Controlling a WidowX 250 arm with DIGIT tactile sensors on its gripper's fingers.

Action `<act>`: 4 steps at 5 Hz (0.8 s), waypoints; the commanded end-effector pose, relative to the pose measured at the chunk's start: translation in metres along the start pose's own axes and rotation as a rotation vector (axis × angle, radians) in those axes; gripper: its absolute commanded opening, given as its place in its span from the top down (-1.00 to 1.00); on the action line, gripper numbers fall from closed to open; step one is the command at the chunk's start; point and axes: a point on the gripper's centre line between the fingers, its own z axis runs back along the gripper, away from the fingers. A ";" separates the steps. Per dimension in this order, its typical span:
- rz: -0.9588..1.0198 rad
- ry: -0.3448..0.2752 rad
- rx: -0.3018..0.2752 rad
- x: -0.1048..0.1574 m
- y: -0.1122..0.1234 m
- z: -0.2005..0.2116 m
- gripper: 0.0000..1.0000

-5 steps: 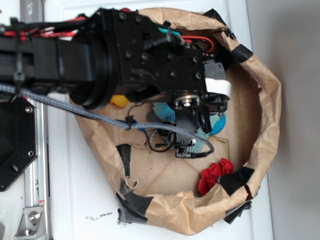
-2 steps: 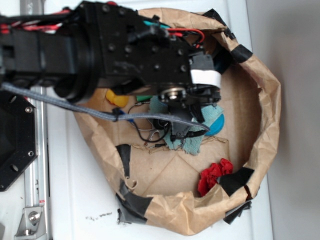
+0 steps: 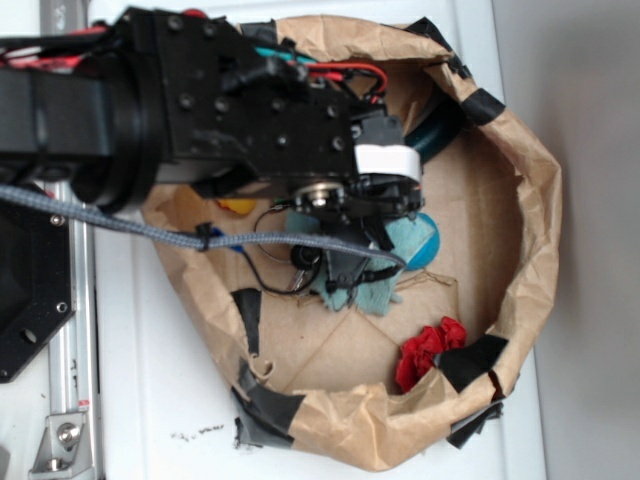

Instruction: Grab the blue cloth.

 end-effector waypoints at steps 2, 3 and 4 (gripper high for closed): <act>0.016 -0.161 -0.061 0.018 -0.001 0.103 1.00; 0.031 -0.108 -0.123 0.032 -0.001 0.147 1.00; 0.050 -0.064 -0.069 0.028 -0.005 0.148 1.00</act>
